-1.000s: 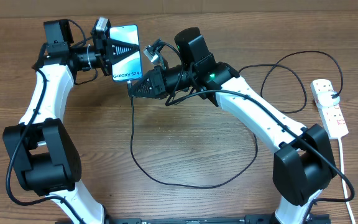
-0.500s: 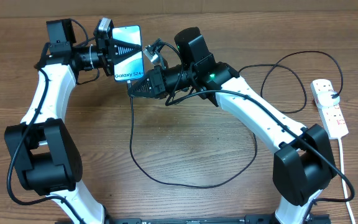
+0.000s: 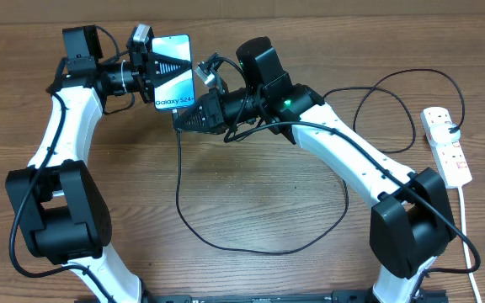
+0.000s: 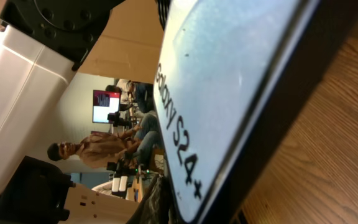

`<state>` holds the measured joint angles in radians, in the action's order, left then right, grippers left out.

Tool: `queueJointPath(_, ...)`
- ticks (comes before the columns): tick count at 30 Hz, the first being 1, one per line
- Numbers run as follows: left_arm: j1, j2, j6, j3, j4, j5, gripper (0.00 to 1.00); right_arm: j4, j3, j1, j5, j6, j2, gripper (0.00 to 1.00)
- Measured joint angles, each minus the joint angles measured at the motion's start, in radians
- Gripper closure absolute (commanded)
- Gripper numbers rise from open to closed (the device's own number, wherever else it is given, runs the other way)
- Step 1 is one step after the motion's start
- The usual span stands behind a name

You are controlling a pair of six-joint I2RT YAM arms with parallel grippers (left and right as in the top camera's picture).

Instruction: Plug charger to phone and switch on socket

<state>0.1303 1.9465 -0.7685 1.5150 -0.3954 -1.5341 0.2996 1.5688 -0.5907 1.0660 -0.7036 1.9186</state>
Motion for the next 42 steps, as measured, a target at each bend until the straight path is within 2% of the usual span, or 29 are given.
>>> queueJointPath(42, 0.000, 0.000, -0.011, 0.000, 0.001, 0.001, 0.96, -0.018, 0.000, 0.023, 0.032, -0.064, 0.000, 0.96)
